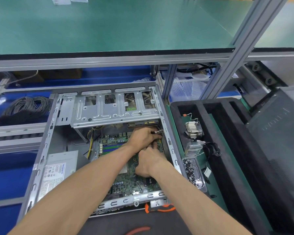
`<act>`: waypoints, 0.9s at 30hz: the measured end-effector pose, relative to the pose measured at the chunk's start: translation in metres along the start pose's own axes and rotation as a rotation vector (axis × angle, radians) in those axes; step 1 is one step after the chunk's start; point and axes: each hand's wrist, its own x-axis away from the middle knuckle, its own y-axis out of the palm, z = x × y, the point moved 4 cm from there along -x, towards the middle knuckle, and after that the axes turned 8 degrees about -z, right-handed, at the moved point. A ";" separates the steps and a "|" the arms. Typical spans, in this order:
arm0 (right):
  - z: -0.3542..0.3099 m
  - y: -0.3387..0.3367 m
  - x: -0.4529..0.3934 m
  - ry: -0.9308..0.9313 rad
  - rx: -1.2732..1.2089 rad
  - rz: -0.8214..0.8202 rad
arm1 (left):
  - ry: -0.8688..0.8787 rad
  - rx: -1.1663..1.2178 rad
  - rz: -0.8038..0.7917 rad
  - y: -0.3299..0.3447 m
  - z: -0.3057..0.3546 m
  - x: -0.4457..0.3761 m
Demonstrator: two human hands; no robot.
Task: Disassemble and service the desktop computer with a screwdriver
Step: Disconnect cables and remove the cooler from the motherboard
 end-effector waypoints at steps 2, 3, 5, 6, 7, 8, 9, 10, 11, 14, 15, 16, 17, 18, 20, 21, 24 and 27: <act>0.000 0.000 -0.001 0.001 -0.001 0.003 | -0.012 0.007 -0.016 0.000 -0.002 -0.001; 0.000 0.000 -0.001 0.001 0.002 0.005 | -0.009 0.005 -0.014 0.000 -0.002 -0.001; 0.001 0.001 -0.002 -0.001 0.004 0.004 | 0.011 0.002 0.006 -0.001 -0.002 -0.001; 0.001 0.001 -0.003 -0.003 0.004 0.001 | 0.014 0.000 0.012 -0.001 -0.001 -0.001; 0.001 0.001 -0.003 -0.005 0.005 -0.003 | 0.010 0.004 0.014 -0.001 0.000 0.000; 0.001 0.001 -0.003 -0.005 0.004 -0.005 | 0.006 0.018 0.014 -0.001 -0.001 0.001; 0.001 0.001 -0.004 -0.003 0.002 -0.006 | 0.002 0.039 0.011 -0.001 -0.002 0.002; 0.000 0.002 -0.004 -0.001 0.001 -0.007 | -0.002 0.057 0.008 0.000 -0.004 0.002; 0.000 0.002 -0.004 0.000 0.001 -0.007 | -0.002 0.064 0.006 0.000 -0.005 0.002; 0.001 0.002 -0.005 0.000 0.011 -0.011 | 0.011 0.027 0.017 0.001 -0.003 0.000; 0.001 0.002 -0.005 -0.001 0.013 -0.013 | 0.013 0.018 0.017 0.001 -0.003 0.000; 0.000 0.002 -0.005 -0.001 0.013 -0.016 | 0.013 0.023 0.014 0.001 -0.003 0.001; 0.000 0.002 -0.005 0.000 0.012 -0.018 | 0.013 0.035 0.009 0.001 -0.004 0.002; 0.001 0.002 -0.005 0.002 0.008 -0.019 | 0.015 0.044 0.003 0.001 -0.004 0.002; 0.001 0.002 -0.004 0.000 -0.005 -0.018 | 0.032 0.046 -0.002 0.001 -0.004 0.002; 0.001 0.002 -0.004 -0.002 -0.008 -0.019 | 0.043 0.041 0.003 0.000 -0.004 0.002; 0.001 0.002 -0.005 -0.004 -0.011 -0.021 | 0.050 0.016 0.020 0.001 -0.003 0.002; 0.001 0.002 -0.005 -0.003 -0.009 -0.021 | 0.052 -0.003 0.025 0.001 -0.003 0.002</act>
